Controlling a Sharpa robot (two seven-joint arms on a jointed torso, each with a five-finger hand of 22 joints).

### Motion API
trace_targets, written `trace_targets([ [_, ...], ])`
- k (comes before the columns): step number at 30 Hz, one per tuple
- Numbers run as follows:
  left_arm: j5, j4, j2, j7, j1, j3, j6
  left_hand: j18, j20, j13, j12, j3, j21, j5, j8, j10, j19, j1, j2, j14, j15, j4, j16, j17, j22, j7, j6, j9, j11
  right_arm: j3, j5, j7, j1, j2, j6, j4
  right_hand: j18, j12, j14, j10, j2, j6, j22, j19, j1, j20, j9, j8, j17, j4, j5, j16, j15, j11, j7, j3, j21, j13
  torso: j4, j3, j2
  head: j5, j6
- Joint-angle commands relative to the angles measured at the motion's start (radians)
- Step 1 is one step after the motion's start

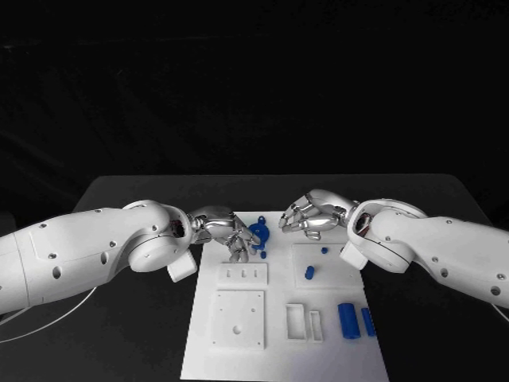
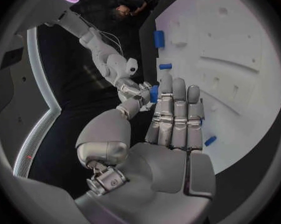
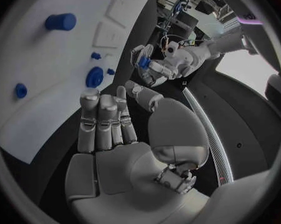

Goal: Assemble the parts on the task board

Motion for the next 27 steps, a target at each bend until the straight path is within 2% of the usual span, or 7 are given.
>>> trace_targets([
  [1, -0.041, 0.002, -0.001, -0.044, 0.001, 0.001, -0.057, 0.011, -0.028, 0.001, 0.004, 0.005, 0.006, 0.019, 0.004, 0.010, 0.010, -0.012, 0.001, 0.010, -0.002, -0.004, 0.003, -0.003, 0.000, -0.039, 0.047, 0.005, 0.000, 0.001, 0.071, 0.055, 0.000, -0.006, -0.104, -0.022, 0.046, -0.002, 0.001, 0.000, -0.016, -0.025, 0.017, -0.004, -0.002, -0.002, -0.002, -0.008, -0.001, -0.001, 0.008, -0.004, 0.009, 0.006, 0.018, 0.002, -0.006, -0.002, -0.0011, 0.0003, -0.002, 0.004, 0.001],
  [11, -0.082, -0.002, 0.000, -0.160, 0.001, 0.001, -0.086, 0.013, -0.035, 0.004, 0.004, 0.013, 0.017, 0.059, 0.008, 0.028, 0.021, -0.024, -0.002, 0.028, -0.009, -0.011, 0.007, -0.004, 0.001, -0.045, 0.059, 0.016, -0.007, 0.012, 0.094, 0.079, 0.003, -0.015, -0.146, -0.100, 0.046, -0.011, -0.007, -0.008, -0.023, -0.047, 0.012, -0.013, -0.014, 0.003, -0.008, -0.020, -0.010, 0.001, 0.033, -0.016, 0.016, 0.014, 0.026, -0.005, -0.019, -0.013, -0.0019, 0.0028, -0.014, 0.010, -0.002],
  [17, -0.167, -0.006, 0.006, -0.218, 0.002, 0.000, -0.109, 0.013, -0.043, 0.008, 0.006, 0.017, 0.030, 0.123, 0.014, 0.047, 0.027, -0.035, -0.011, 0.042, -0.018, -0.014, 0.018, 0.001, 0.006, -0.052, 0.073, 0.028, -0.014, 0.016, 0.097, 0.086, 0.003, -0.015, -0.157, -0.134, 0.046, -0.011, -0.007, -0.008, -0.024, -0.048, 0.012, -0.013, -0.015, 0.003, -0.008, -0.021, -0.011, -0.001, 0.042, -0.018, 0.017, 0.015, 0.027, -0.007, -0.021, -0.016, -0.0032, 0.0063, -0.025, 0.015, -0.006],
  [20, -0.209, -0.006, 0.011, -0.252, 0.002, 0.000, -0.115, 0.013, -0.051, 0.016, 0.016, 0.019, 0.043, 0.191, 0.023, 0.069, 0.035, -0.043, -0.022, 0.060, -0.028, -0.015, 0.034, 0.009, 0.011, -0.061, 0.094, 0.039, -0.024, 0.018, 0.097, 0.087, 0.003, -0.014, -0.160, -0.152, 0.046, -0.011, -0.007, -0.008, -0.024, -0.049, 0.012, -0.013, -0.015, 0.004, -0.008, -0.020, -0.012, -0.002, 0.048, -0.019, 0.017, 0.015, 0.027, -0.008, -0.022, -0.017, -0.0039, 0.0070, -0.030, 0.017, -0.010],
  [23, -0.300, -0.005, 0.022, -0.289, 0.002, -0.001, -0.131, 0.010, -0.057, 0.024, 0.027, 0.023, 0.050, 0.238, 0.036, 0.092, 0.036, -0.049, -0.030, 0.080, -0.038, -0.015, 0.049, 0.016, 0.014, -0.072, 0.118, 0.052, -0.035, 0.022, 0.091, 0.071, 0.003, -0.011, -0.169, -0.186, 0.046, -0.011, -0.006, -0.007, -0.025, -0.049, 0.011, -0.012, -0.017, 0.004, -0.008, -0.021, -0.013, -0.003, 0.059, -0.019, 0.017, 0.015, 0.027, -0.010, -0.023, -0.019, -0.0050, 0.0078, -0.034, 0.020, -0.013],
  [25, -0.339, -0.005, 0.026, -0.305, 0.002, -0.004, -0.140, 0.009, -0.059, 0.026, 0.030, 0.031, 0.052, 0.239, 0.037, 0.097, 0.035, -0.048, -0.035, 0.083, -0.040, -0.015, 0.053, 0.019, 0.015, -0.074, 0.122, 0.056, -0.038, 0.024, 0.090, 0.067, 0.003, -0.008, -0.175, -0.206, 0.046, -0.011, -0.005, -0.007, -0.028, -0.049, 0.011, -0.011, -0.021, 0.005, -0.008, -0.021, -0.014, -0.003, 0.077, -0.020, 0.018, 0.015, 0.028, -0.013, -0.024, -0.021, -0.0044, 0.0081, -0.037, 0.021, -0.016],
  [27, -0.359, 0.001, 0.025, -0.318, 0.002, -0.016, -0.149, 0.005, -0.061, 0.029, 0.032, 0.055, 0.054, 0.222, 0.038, 0.101, 0.030, -0.045, -0.046, 0.086, -0.042, -0.014, 0.056, 0.022, 0.015, -0.076, 0.126, 0.062, -0.039, 0.025, 0.089, 0.067, 0.003, -0.006, -0.179, -0.222, 0.046, -0.010, -0.005, -0.006, -0.030, -0.050, 0.012, -0.010, -0.024, 0.005, -0.008, -0.021, -0.015, -0.004, 0.094, -0.020, 0.018, 0.015, 0.028, -0.017, -0.025, -0.023, -0.0043, 0.0086, -0.040, 0.022, -0.018],
])
